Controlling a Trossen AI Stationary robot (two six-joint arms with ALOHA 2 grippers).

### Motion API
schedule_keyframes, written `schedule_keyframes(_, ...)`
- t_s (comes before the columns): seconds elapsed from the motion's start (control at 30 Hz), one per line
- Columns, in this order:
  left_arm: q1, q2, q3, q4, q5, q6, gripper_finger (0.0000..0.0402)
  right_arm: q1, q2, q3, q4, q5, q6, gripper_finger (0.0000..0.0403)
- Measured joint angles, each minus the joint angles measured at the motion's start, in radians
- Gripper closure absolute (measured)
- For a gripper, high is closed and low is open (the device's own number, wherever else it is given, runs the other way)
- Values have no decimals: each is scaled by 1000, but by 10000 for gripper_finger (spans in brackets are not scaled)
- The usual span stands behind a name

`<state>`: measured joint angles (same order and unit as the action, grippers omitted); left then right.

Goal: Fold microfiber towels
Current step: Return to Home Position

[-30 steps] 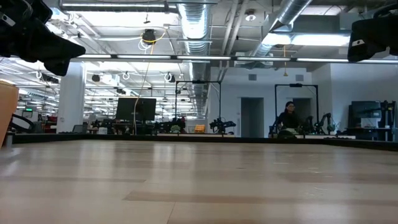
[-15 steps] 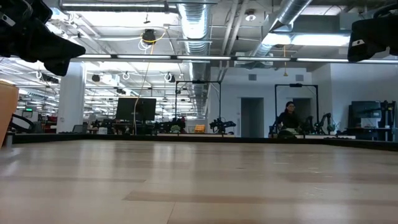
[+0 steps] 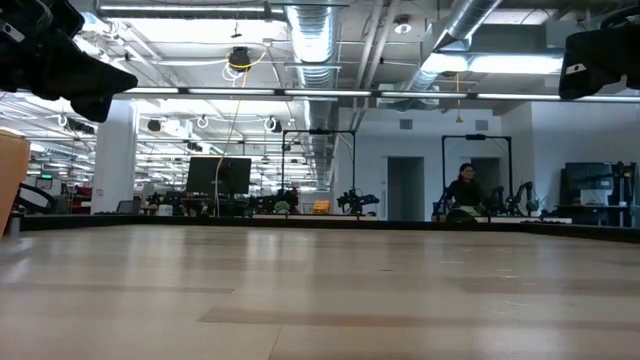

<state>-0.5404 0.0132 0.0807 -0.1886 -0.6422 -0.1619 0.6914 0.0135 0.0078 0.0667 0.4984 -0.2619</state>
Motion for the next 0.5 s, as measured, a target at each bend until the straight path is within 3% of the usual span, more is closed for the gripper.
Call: schedule_keyframes(0.5, 0, 0, 0, 0, 0, 0, 401, 0, 0, 0, 0, 0, 0, 372)
